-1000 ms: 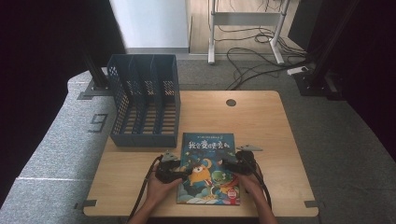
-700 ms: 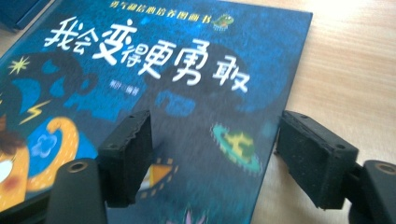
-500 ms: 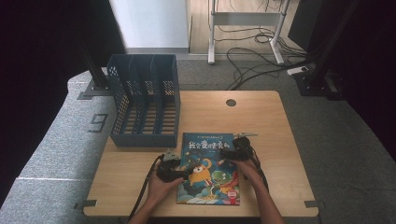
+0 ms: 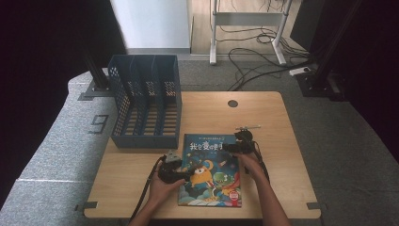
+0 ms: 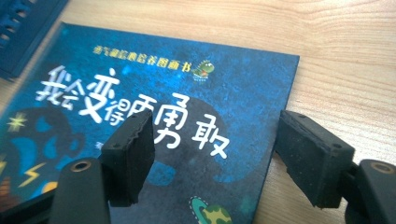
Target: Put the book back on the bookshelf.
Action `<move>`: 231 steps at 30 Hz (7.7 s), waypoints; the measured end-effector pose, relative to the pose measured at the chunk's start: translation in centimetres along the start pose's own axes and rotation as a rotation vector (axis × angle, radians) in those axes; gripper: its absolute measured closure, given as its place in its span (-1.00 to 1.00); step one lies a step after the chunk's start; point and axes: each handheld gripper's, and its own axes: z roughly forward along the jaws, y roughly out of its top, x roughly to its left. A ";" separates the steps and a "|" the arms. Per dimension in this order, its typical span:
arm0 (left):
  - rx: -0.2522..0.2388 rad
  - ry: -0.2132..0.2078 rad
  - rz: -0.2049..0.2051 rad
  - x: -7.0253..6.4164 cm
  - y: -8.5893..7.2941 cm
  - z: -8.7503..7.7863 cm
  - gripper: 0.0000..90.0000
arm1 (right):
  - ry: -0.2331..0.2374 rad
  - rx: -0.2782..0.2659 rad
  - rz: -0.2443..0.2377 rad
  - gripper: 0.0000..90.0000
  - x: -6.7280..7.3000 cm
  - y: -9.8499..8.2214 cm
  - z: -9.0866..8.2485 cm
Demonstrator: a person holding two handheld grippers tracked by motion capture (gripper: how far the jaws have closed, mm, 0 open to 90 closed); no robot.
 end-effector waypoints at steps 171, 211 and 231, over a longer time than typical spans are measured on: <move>-0.034 -0.081 -0.094 1.6 0.1 -0.5 -0.38 | 0.259 0.059 0.004 0.37 -0.9 3.4 -3.5; -0.059 -0.092 -0.134 2.8 0.5 -1.6 -0.31 | 0.327 0.080 -0.125 0.58 4.7 6.9 -6.2; -0.067 -0.093 -0.131 2.8 0.5 -1.6 -0.29 | 0.273 0.135 -0.133 0.58 6.2 8.1 -5.9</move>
